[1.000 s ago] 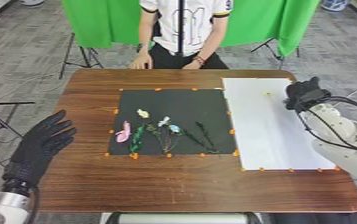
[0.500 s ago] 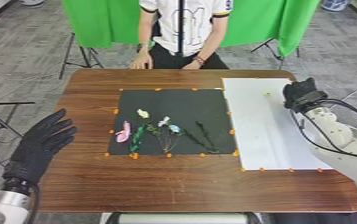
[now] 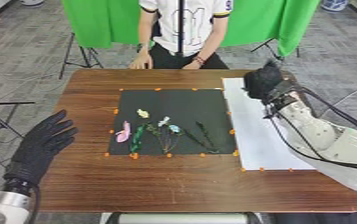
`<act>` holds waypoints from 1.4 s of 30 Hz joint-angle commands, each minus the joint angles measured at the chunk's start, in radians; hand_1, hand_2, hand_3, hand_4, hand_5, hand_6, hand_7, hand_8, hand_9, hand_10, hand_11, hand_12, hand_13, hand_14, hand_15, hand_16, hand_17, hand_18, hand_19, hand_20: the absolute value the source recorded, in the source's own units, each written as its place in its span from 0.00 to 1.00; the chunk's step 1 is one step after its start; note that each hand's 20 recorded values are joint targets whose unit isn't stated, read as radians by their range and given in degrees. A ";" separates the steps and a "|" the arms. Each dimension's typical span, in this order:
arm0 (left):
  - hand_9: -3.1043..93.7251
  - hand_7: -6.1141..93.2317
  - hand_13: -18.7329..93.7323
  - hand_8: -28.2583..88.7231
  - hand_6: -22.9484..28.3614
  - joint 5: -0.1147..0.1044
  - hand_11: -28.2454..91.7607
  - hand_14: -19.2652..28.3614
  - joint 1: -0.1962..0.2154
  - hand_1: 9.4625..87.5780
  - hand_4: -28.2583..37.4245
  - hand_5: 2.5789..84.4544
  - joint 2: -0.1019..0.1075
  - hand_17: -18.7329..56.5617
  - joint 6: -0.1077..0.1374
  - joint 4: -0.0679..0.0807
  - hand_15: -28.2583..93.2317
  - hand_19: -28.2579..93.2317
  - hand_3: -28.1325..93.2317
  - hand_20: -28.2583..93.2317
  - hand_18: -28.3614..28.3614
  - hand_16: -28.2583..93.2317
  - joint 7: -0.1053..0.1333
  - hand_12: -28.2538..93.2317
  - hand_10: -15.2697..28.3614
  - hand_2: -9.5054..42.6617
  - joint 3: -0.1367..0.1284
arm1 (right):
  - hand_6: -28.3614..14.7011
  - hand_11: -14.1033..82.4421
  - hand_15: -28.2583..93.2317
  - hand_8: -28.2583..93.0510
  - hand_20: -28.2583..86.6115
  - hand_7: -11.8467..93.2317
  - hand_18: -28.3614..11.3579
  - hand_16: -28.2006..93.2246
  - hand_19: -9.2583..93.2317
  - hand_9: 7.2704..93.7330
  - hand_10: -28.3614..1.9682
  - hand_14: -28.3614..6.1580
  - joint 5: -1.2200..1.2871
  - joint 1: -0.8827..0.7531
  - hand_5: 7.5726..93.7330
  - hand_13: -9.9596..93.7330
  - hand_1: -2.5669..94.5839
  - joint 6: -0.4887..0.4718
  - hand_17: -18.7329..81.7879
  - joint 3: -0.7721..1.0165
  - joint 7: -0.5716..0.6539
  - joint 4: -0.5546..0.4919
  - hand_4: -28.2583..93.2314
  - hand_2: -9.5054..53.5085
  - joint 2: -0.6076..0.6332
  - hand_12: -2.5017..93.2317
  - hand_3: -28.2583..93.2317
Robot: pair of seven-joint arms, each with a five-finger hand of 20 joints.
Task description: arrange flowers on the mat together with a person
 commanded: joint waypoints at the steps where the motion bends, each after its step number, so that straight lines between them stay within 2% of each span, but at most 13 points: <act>1: 0.30 0.26 0.36 0.16 0.49 -0.001 0.42 0.71 0.000 0.21 0.16 0.32 -0.007 0.14 0.000 0.008 0.50 0.62 0.81 0.30 0.88 0.24 -0.013 0.38 0.61 0.18 0.011 | 0.85 0.27 0.65 0.18 0.61 0.52 0.36 0.56 0.76 0.93 0.86 0.80 0.002 0.102 0.78 0.81 0.51 -0.042 0.45 -0.071 -0.113 -0.020 0.00 0.00 -0.182 0.51 0.90; 6: 0.30 0.26 0.36 0.16 0.49 -0.001 0.42 0.71 -0.004 0.21 0.16 0.32 -0.005 0.14 0.001 0.009 0.50 0.62 0.81 0.30 0.88 0.24 -0.015 0.38 0.61 0.18 0.013 | 0.85 0.26 0.65 0.17 0.61 0.52 0.37 0.56 0.75 0.92 0.85 0.81 0.020 0.145 0.77 0.80 0.51 -0.110 0.45 -0.149 -0.143 0.006 0.00 0.00 -0.219 0.50 0.90; 16: 0.30 0.27 0.36 0.16 0.49 -0.002 0.42 0.71 -0.003 0.21 0.16 0.32 -0.005 0.14 0.001 0.010 0.50 0.62 0.81 0.30 0.87 0.24 -0.013 0.38 0.61 0.18 0.018 | 0.85 0.26 0.64 0.17 0.61 0.52 0.37 0.56 0.75 0.92 0.84 0.81 -0.012 0.144 0.77 0.80 0.51 -0.139 0.44 -0.213 -0.097 0.021 0.00 0.00 -0.236 0.50 0.89; 22: 0.30 0.27 0.36 0.16 0.49 -0.001 0.42 0.71 -0.002 0.21 0.16 0.32 -0.007 0.14 0.001 0.012 0.50 0.62 0.81 0.30 0.87 0.24 -0.015 0.38 0.61 0.18 0.019 | 0.85 0.26 0.64 0.17 0.61 0.52 0.37 0.57 0.75 0.92 0.85 0.81 -0.008 0.157 0.77 0.79 0.51 -0.138 0.44 -0.241 -0.091 0.063 0.00 0.00 -0.256 0.50 0.89; 30: 0.30 0.27 0.36 0.16 0.49 -0.001 0.43 0.71 -0.004 0.21 0.16 0.32 -0.006 0.14 -0.003 0.013 0.51 0.62 0.81 0.30 0.88 0.24 -0.017 0.38 0.62 0.17 0.019 | 0.85 0.26 0.64 0.17 0.61 0.53 0.36 0.57 0.75 0.91 0.85 0.81 -0.011 0.162 0.75 0.79 0.51 -0.092 0.44 -0.262 -0.071 0.135 0.00 0.00 -0.284 0.50 0.89; 42: 0.30 0.28 0.36 0.15 0.49 0.002 0.44 0.71 -0.008 0.21 0.15 0.32 -0.007 0.14 -0.010 0.015 0.51 0.62 0.82 0.30 0.88 0.24 -0.027 0.38 0.62 0.17 0.016 | 0.84 0.26 0.65 0.16 0.61 0.53 0.36 0.56 0.74 0.87 0.83 0.79 -0.012 0.145 0.71 0.75 0.48 -0.128 0.43 -0.269 -0.119 0.067 0.00 0.00 -0.247 0.49 0.89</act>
